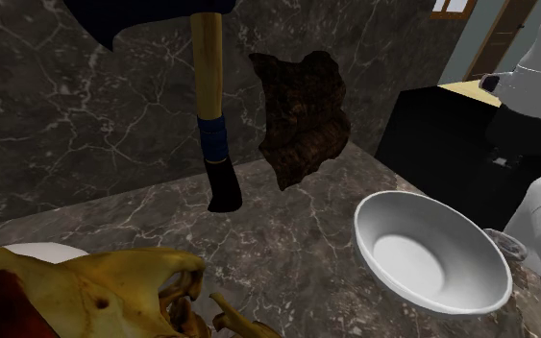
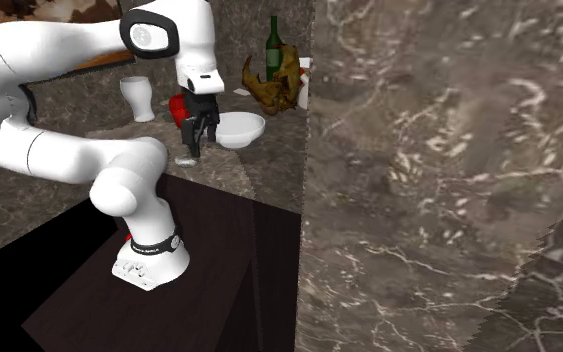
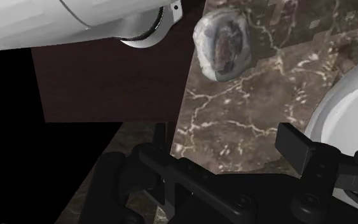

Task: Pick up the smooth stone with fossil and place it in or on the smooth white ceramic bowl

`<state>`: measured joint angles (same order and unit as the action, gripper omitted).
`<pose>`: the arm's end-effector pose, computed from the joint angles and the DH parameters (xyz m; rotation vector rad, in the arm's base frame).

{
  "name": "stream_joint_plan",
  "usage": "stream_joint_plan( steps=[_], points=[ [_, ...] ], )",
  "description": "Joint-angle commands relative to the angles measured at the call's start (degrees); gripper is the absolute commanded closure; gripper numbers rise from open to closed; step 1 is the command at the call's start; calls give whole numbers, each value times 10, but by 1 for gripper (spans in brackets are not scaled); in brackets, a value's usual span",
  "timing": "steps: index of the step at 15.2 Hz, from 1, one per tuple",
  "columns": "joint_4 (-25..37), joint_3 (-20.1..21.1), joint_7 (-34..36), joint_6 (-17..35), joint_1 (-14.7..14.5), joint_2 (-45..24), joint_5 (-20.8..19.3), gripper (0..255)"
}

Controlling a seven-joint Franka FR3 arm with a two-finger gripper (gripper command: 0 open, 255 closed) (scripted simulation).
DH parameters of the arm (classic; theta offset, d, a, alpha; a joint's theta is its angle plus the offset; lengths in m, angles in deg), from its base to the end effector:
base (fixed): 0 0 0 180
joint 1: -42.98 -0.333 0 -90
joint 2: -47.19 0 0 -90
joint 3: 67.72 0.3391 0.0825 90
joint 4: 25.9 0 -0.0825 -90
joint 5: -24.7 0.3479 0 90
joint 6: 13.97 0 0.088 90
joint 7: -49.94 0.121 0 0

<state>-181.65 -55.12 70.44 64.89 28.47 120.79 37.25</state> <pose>0.0867 0.0985 0.5036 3.1228 -0.0204 -0.1017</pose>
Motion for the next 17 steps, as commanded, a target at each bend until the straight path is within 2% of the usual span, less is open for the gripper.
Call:
stream_joint_plan(
  steps=[1, 5, 13, 17],
  points=[
    [-25, -1, 6, -29, -20, 68, 16, 0],
    [-63, 1, 30, -102, -62, 208, 51, 0],
    [-133, 30, 37, -95, -81, 274, 80, 0],
    [-133, 30, 37, -95, -81, 274, 80, 0]
  ],
)
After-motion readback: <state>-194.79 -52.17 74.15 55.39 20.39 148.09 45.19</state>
